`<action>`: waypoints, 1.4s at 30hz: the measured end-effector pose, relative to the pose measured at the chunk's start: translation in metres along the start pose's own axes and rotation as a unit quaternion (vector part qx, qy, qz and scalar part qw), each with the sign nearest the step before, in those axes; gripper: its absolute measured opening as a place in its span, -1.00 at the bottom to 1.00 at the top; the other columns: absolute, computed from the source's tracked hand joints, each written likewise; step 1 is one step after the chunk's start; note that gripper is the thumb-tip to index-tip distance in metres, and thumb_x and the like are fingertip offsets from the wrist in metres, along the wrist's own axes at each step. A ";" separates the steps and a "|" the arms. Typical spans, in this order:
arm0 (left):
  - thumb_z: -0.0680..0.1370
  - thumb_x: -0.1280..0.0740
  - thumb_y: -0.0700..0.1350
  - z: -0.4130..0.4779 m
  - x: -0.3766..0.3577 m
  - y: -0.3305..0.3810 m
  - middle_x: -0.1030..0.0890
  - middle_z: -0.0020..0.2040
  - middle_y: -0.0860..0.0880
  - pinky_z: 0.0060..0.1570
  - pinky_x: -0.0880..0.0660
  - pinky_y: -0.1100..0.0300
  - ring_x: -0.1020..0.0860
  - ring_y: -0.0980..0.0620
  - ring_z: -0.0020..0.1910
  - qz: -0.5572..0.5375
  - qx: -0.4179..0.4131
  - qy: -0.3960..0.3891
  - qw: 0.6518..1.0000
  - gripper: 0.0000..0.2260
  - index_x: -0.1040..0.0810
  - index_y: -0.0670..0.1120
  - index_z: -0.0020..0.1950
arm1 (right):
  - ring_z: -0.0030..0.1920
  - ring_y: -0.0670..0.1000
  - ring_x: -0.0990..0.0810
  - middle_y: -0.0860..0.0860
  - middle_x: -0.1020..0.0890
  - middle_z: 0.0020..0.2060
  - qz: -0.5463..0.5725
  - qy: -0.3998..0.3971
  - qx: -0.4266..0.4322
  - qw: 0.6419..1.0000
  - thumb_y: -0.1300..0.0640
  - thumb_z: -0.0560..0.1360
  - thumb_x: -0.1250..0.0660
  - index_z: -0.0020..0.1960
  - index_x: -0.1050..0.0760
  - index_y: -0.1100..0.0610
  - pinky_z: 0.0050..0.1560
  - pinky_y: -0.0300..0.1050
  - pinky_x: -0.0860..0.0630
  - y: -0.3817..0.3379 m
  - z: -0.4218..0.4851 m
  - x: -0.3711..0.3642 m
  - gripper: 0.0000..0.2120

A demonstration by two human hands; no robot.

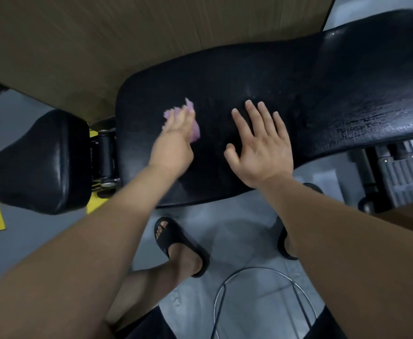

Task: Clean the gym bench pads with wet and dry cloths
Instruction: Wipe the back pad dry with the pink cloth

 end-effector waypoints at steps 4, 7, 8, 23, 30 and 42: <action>0.59 -0.13 -0.43 -0.023 0.001 0.006 -0.07 0.67 0.01 0.54 -0.10 0.19 0.04 0.03 0.65 0.004 -0.093 -0.022 0.995 -0.30 -0.06 -0.01 0.67 | 0.64 0.05 -0.04 0.04 -0.17 0.63 0.011 0.020 -0.033 0.999 -0.18 0.55 -0.10 0.62 -0.19 0.00 0.62 0.11 0.04 0.002 0.002 0.003 -0.33; 0.50 -0.17 -0.48 0.026 0.011 -0.011 -0.02 0.68 -0.01 0.55 -0.18 0.05 0.06 -0.04 0.65 0.027 -0.040 -0.033 0.998 -0.16 0.04 0.01 0.68 | 0.64 0.04 -0.04 0.02 -0.18 0.63 0.007 0.020 -0.043 0.999 -0.16 0.55 -0.09 0.61 -0.21 -0.01 0.62 0.11 0.04 0.003 0.005 0.002 -0.35; 0.49 -0.17 -0.49 0.041 0.013 -0.014 0.02 0.68 -0.01 0.56 -0.15 0.04 0.11 -0.04 0.65 0.023 0.002 -0.036 0.999 -0.14 0.08 0.00 0.68 | 0.64 0.04 -0.05 0.01 -0.19 0.62 0.008 0.023 -0.045 0.999 -0.15 0.55 -0.09 0.61 -0.21 -0.01 0.62 0.11 0.03 0.003 0.005 0.002 -0.35; 0.52 -0.16 -0.46 0.032 0.036 -0.101 -0.08 0.66 -0.09 0.58 -0.08 0.09 0.02 -0.11 0.65 0.016 0.115 0.016 0.993 -0.22 0.01 -0.05 0.68 | 0.64 0.06 -0.06 0.01 -0.20 0.62 0.004 0.018 -0.052 0.998 -0.13 0.53 -0.10 0.60 -0.23 -0.02 0.62 0.12 0.03 0.004 0.009 0.000 -0.35; 0.51 -0.14 -0.49 -0.034 0.013 -0.052 -0.12 0.66 -0.06 0.53 0.12 0.31 0.03 -0.04 0.65 -0.004 0.045 0.041 0.998 -0.22 -0.06 -0.04 0.67 | 0.63 0.08 -0.09 0.03 -0.24 0.60 0.014 0.032 -0.053 0.998 -0.11 0.52 -0.11 0.59 -0.27 -0.01 0.61 0.13 0.00 0.003 0.008 0.002 -0.36; 0.52 -0.15 -0.48 0.069 0.036 -0.069 0.03 0.68 -0.01 0.50 -0.03 0.20 0.13 -0.02 0.65 0.022 0.101 -0.001 0.995 -0.19 0.05 -0.01 0.68 | 0.63 0.06 -0.07 0.01 -0.22 0.61 0.001 0.022 -0.056 0.998 -0.12 0.52 -0.10 0.59 -0.26 -0.02 0.62 0.12 0.02 0.003 0.009 0.001 -0.35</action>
Point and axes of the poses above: each hand's wrist, its own z-axis towards the middle knuckle, its own x-axis out of the back of the hand, y = z × x, the point moved 9 cm from there along z, towards the middle knuckle
